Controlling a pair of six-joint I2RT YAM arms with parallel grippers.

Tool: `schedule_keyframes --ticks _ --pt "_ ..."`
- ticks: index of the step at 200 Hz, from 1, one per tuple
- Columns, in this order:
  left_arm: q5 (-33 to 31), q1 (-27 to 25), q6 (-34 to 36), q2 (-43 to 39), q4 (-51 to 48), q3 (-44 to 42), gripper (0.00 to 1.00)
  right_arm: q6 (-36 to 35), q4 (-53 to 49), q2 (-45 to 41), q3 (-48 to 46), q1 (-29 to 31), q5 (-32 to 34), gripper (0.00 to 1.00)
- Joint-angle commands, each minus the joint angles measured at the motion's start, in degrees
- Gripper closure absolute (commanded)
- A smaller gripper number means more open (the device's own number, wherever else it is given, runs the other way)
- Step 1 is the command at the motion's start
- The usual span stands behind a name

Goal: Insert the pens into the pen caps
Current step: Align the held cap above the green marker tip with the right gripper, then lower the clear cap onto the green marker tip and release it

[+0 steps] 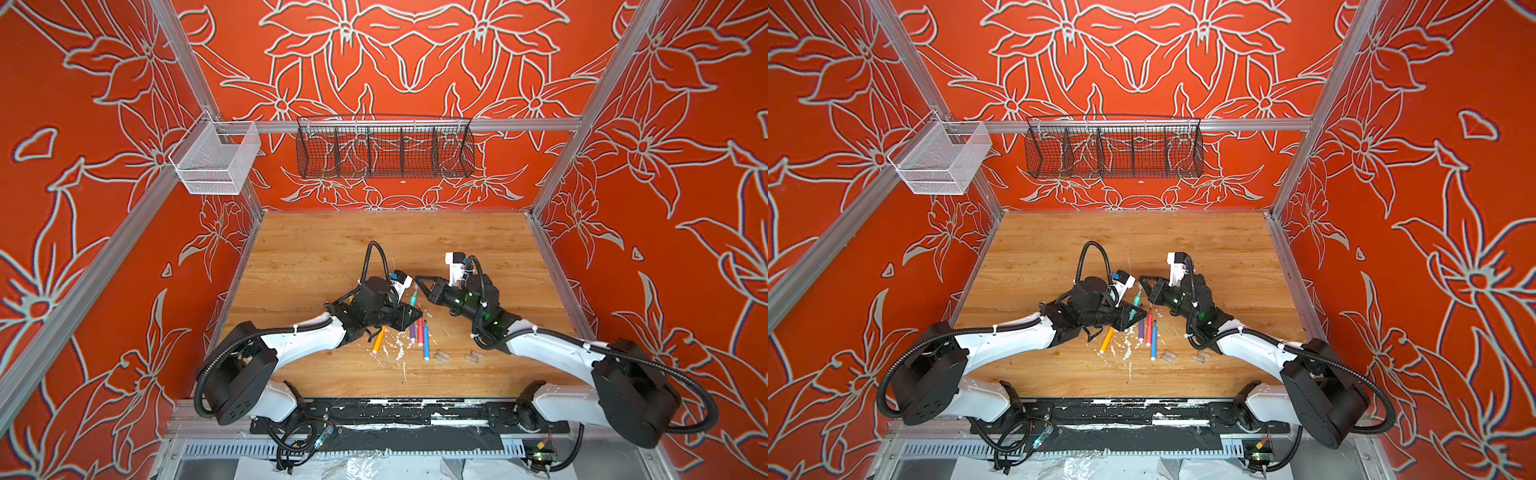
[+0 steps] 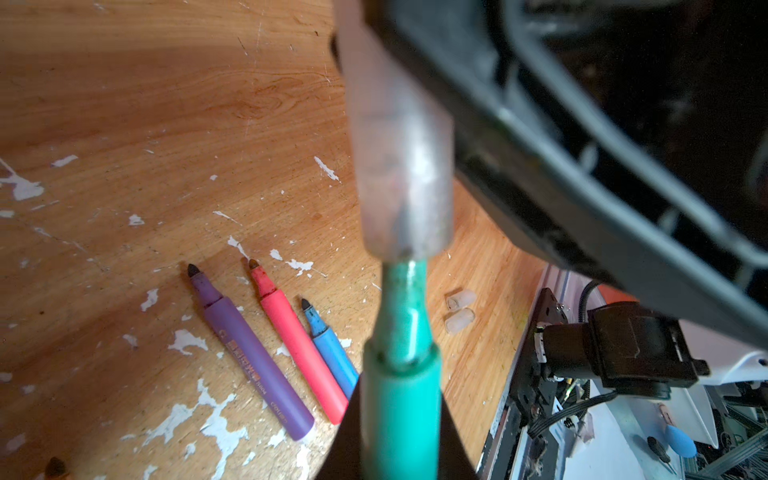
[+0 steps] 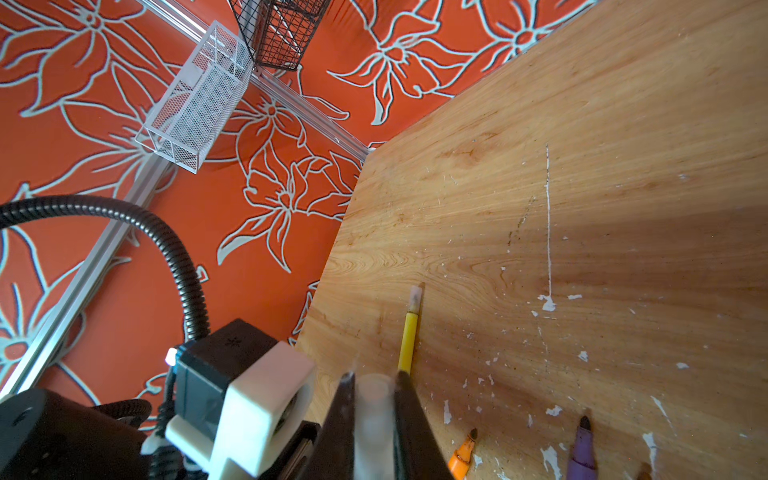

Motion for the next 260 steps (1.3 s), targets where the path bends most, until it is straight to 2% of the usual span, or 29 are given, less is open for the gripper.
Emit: schedule_keyframes --ticks 1,50,68,82,106,124,154,178,206,260 --pt "-1.0 0.1 0.5 0.0 -0.6 1.3 1.0 -0.5 1.6 -0.6 0.2 0.7 0.4 1.0" --pt "-1.5 0.8 -0.2 -1.5 0.2 0.2 1.0 -0.5 1.7 0.8 0.6 1.4 0.0 1.0" --pt "-1.1 1.9 -1.0 -2.6 3.5 -1.1 1.0 -0.3 2.3 1.7 0.9 1.7 -0.5 1.0" --pt "-3.3 3.3 -4.8 -2.4 7.4 -2.0 1.0 -0.3 2.7 2.0 0.9 2.1 -0.7 1.0" --pt "2.1 8.6 -10.4 -1.4 14.0 -0.3 1.0 -0.7 3.1 2.6 1.0 2.6 -0.5 1.0" --pt "2.0 9.3 -8.6 -2.4 14.0 0.4 1.0 -0.5 3.1 2.7 1.0 2.6 -0.9 1.0" --pt "1.7 9.3 -5.8 -3.5 17.5 -3.7 1.0 0.5 4.2 4.5 1.3 2.9 -2.3 1.0" --pt "4.1 9.5 -1.6 -3.5 14.2 -2.4 1.0 1.1 4.2 7.3 3.0 3.0 -5.3 1.0" --pt "3.1 9.5 1.1 -3.8 15.0 -3.3 1.0 1.5 3.3 8.9 4.4 3.1 -6.7 1.0" --pt "1.3 9.5 4.0 -4.5 14.9 -4.2 1.0 -1.9 -1.7 5.6 5.1 3.0 -4.9 0.71"
